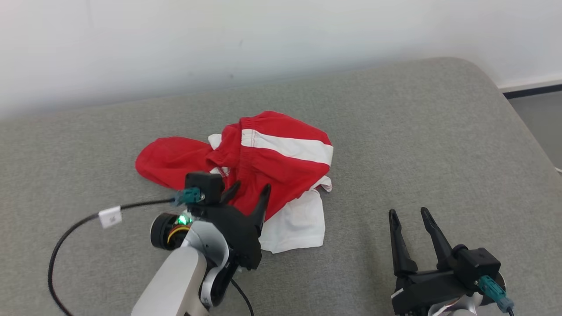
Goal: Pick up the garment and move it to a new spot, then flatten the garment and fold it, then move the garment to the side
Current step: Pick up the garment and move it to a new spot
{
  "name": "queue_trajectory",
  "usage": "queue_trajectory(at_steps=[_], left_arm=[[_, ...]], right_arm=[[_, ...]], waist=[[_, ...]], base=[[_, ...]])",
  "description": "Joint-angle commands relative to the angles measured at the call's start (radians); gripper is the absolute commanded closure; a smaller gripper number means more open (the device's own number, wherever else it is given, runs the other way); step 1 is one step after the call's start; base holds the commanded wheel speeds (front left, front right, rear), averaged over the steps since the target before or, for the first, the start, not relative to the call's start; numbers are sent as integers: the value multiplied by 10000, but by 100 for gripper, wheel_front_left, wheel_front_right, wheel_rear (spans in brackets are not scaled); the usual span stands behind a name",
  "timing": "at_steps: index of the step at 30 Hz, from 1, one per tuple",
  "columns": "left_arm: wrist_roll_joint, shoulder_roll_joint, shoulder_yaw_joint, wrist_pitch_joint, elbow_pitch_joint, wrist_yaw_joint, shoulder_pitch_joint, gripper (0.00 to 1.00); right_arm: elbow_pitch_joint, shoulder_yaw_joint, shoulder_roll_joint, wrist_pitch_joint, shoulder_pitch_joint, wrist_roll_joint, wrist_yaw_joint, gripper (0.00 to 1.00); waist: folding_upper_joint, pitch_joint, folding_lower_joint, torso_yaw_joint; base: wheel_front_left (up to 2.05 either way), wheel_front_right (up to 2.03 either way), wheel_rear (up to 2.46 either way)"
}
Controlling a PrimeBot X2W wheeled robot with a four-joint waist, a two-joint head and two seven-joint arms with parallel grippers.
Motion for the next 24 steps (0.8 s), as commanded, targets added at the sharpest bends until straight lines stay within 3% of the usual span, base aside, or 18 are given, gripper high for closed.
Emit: queue_trajectory(at_steps=[1, 13, 19, 24], left_arm=[[-232, -12, 55, -179, -226, 43, 383, 0], [133, 771, 715, -2643, -2282, 839, 2899, 0], [397, 1065, 1186, -4073, -2765, 1270, 4103, 0], [595, 1246, 1545, -4427, -3065, 1446, 4899, 0]], right_arm=[[4, -80, 18, -6, 175, -113, -21, 0], [-137, -784, 18, -6, 545, -569, -21, 0], [-131, -983, 13, -6, 690, -691, -21, 0], [-164, -1123, 17, -6, 782, -728, -21, 0]], waist=[[0, -233, 0, 288], [0, -647, 0, 1269], [0, -810, 0, 1379], [0, -863, 0, 1360]], base=[[0, 0, 0], [0, 0, 0], [0, 0, 0], [0, 0, 0]])
